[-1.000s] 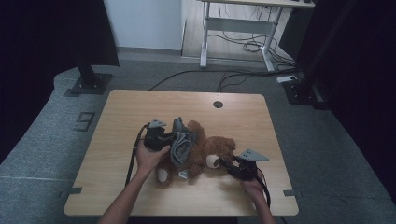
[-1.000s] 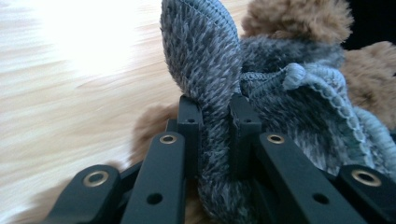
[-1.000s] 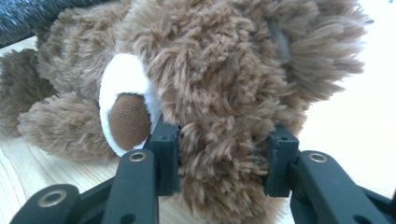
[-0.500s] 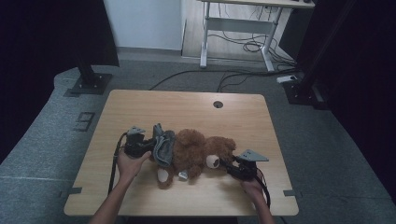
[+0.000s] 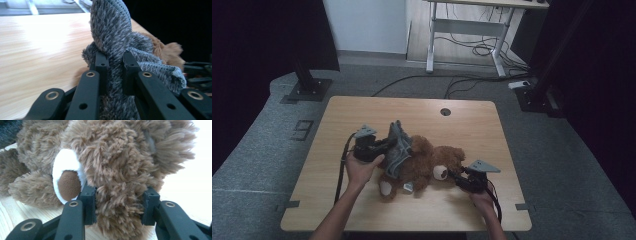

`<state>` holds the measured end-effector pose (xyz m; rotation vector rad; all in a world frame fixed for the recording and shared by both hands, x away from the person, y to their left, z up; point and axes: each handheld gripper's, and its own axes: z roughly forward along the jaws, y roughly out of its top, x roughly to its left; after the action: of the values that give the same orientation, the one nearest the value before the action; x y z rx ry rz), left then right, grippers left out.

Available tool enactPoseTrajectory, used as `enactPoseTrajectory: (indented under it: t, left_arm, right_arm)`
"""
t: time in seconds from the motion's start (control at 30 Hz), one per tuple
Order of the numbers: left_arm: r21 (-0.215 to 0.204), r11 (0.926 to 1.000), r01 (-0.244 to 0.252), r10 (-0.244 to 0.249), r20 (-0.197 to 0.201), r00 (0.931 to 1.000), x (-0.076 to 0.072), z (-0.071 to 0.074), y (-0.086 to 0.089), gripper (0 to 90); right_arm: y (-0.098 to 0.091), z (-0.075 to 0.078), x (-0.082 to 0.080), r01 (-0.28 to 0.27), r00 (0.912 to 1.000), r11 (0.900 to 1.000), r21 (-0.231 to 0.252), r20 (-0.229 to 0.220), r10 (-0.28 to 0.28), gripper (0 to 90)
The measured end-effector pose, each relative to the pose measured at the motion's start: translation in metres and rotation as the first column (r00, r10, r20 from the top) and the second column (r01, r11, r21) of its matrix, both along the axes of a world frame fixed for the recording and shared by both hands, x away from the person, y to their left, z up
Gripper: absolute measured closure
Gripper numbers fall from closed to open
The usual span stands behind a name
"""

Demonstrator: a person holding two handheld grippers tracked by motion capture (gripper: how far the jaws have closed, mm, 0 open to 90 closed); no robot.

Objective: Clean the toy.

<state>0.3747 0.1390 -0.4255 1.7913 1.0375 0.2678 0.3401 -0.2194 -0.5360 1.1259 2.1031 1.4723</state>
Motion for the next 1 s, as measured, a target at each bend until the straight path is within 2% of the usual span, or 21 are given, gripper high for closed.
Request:
enactPoseTrajectory:
  t: [0.13, 0.17, 0.2, 0.23, 0.3, 0.4, 0.43, 0.5, 0.6, 0.7, 0.83, 0.87, 0.9, 1.0]
  left_arm:
    - [0.026, 0.9976, 0.064, -0.063, -0.021, 0.9978, 0.007, -0.004, -0.038, 78.1]
    - [0.026, 0.9976, 0.064, -0.063, -0.021, 0.9978, 0.007, -0.004, -0.038, 78.1]
    - [0.052, 0.9945, 0.091, -0.089, -0.046, 0.995, 0.011, -0.01, -0.056, 78.1]
    - [0.076, 0.9921, 0.1, -0.096, -0.058, 0.9937, 0.012, -0.014, -0.064, 78.1]
    - [0.106, 0.9894, 0.1, -0.094, -0.061, 0.9937, 0.012, -0.022, -0.071, 78.1]
    - [0.089, 0.9913, 0.097, -0.091, -0.064, 0.9937, 0.011, -0.026, -0.064, 78.1]
    - [0.06, 0.9946, 0.085, -0.081, -0.066, 0.9946, 0.01, -0.029, -0.051, 78.2]
    - [0.04, 0.9974, 0.06, -0.057, -0.068, 0.9961, 0.007, -0.031, -0.035, 78.1]
    - [0.026, 0.9996, 0.011, -0.01, -0.061, 0.9981, 0.001, -0.033, -0.008, 78.2]
    - [0.029, 0.9989, -0.037, 0.038, -0.058, 0.9976, -0.006, -0.039, 0.018, 78.1]
    - [0.018, 0.9953, -0.096, 0.097, -0.1, 0.9902, -0.008, -0.058, 0.05, 78.1]
    - [0.018, 0.9953, -0.096, 0.097, -0.1, 0.9902, -0.008, -0.058, 0.05, 78.1]
    - [0.024, 0.9927, -0.118, 0.12, -0.12, 0.9855, -0.007, -0.068, 0.061, 78.0]
    - [0.021, 0.9883, -0.151, 0.152, -0.147, 0.9774, -0.009, -0.081, 0.074, 78.0]
  right_arm:
    - [0.0, 0.0, 0.0, 0.002, 1.0, 1.0, 0.004, -0.002, -0.002, 57.6]
    - [0.0, 0.0, 0.0, 0.002, 1.0, 1.0, 0.004, -0.001, -0.002, 57.6]
    - [0.0, 0.0, 0.0, 0.002, 1.0, 1.0, 0.004, -0.001, -0.002, 57.6]
    - [0.0, 0.0, 0.0, 0.002, 1.0, 1.0, 0.004, -0.001, -0.002, 57.6]
    - [0.0, 0.0, 0.0, 0.003, 1.0, 1.0, 0.005, -0.002, -0.003, 57.6]
    - [-0.001, -0.001, 0.0, 0.002, 1.0, 1.0, 0.005, -0.002, -0.002, 57.6]
    - [0.0, -0.001, 0.0, 0.0, 1.0, 1.0, 0.005, 0.001, 0.0, 57.6]
    - [0.0, -0.001, 0.0, -0.002, 1.0, 1.0, 0.003, 0.002, 0.002, 57.6]
    - [0.0, -0.001, 0.0, -0.002, 1.0, 1.0, 0.004, 0.004, 0.002, 57.6]
    - [0.0, -0.001, 0.0, -0.001, 1.0, 1.0, 0.004, 0.002, 0.001, 57.6]
    - [0.0, -0.001, 0.0, 0.0, 1.0, 1.0, 0.005, 0.002, 0.0, 57.6]
    - [0.0, -0.001, 0.0, 0.0, 1.0, 1.0, 0.006, 0.002, 0.0, 57.6]
    - [0.0, -0.001, 0.0, 0.001, 1.0, 1.0, 0.008, 0.003, -0.001, 57.6]
    - [0.0, -0.001, 0.0, 0.002, 1.0, 1.0, 0.008, 0.002, -0.002, 57.6]
